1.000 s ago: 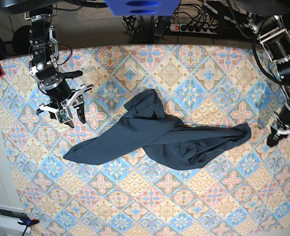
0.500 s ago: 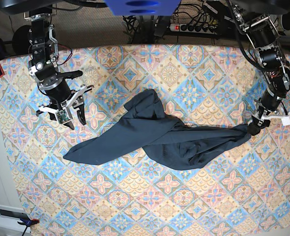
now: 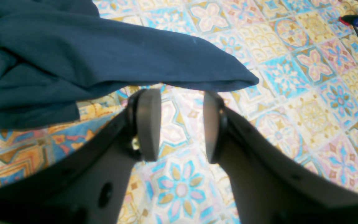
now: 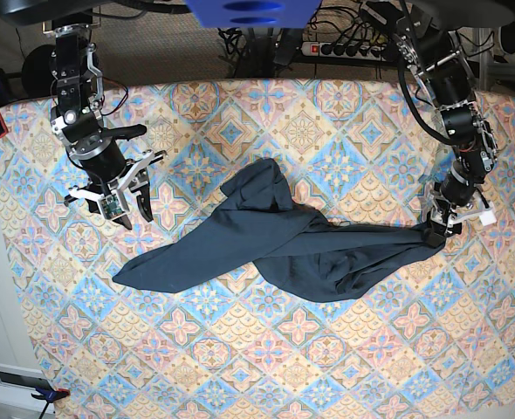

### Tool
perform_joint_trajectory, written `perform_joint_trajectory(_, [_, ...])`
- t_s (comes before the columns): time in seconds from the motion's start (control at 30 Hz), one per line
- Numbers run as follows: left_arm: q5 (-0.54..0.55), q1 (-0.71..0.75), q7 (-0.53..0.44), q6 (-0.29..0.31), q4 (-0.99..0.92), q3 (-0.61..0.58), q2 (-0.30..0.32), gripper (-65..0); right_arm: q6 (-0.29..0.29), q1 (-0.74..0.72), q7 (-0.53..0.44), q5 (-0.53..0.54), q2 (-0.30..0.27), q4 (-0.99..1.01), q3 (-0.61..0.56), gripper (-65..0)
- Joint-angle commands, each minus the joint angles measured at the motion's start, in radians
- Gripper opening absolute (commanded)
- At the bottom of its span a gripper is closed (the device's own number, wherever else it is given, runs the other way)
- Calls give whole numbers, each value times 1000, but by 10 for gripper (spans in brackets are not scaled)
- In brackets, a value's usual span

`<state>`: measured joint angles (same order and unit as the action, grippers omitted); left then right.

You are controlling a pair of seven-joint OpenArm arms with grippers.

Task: Layout the t-shirt on the table in an organized manner, then fold the t-shirt properly
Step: 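Grasp the shirt end with the left gripper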

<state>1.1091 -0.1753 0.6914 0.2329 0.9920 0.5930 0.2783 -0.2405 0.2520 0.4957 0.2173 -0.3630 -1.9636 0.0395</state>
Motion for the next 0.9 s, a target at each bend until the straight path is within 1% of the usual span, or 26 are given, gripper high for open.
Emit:
perform_joint_trajectory(0.0, [21,-25,-11,12,5,3,17,-328,2,-10,-27,4,-11,-21,9,-438])
perform_joint_trajectory(0.1, [27,-57,-9,12,-17,9,3,-328,2,-10,-27,4,-11,-21,9,-438])
perform_joint_trajectory(0.2, [78,-60,-5,13,-18,61,-3,-328,2,-10,-27,4,-11,-21,7,-438])
perform_joint_trajectory(0.3, [116,-82,-3,13,-20,68,-1,-328,2,-10,-27,4,-11,-21,7,-438])
perform_joint_trajectory(0.43, [127,-96,20,13,-22,72,3,-328,2,-10,-27,4,-11,-21,9,-438])
perform_joint_trajectory(0.57, [121,-115,17,13,-26,74,5,-328,2,-10,-27,4,-11,-21,9,-438])
perform_joint_trajectory(0.67, [121,-132,17,12,-83,74,5,-334,2,-10,-27,4,-11,-21,9,-438])
perform_joint_trajectory(0.73, [121,-165,17,12,-150,74,6,-357,2,-10,-27,4,-11,-21,9,-438])
perform_joint_trajectory(0.8, [121,-183,17,12,-218,74,26,-400,2,-10,-27,4,-11,-21,9,-438])
perform_joint_trajectory(0.87, [121,-201,17,13,-267,74,31,-474,2,-3,-27,4,-12,-26,10,-438])
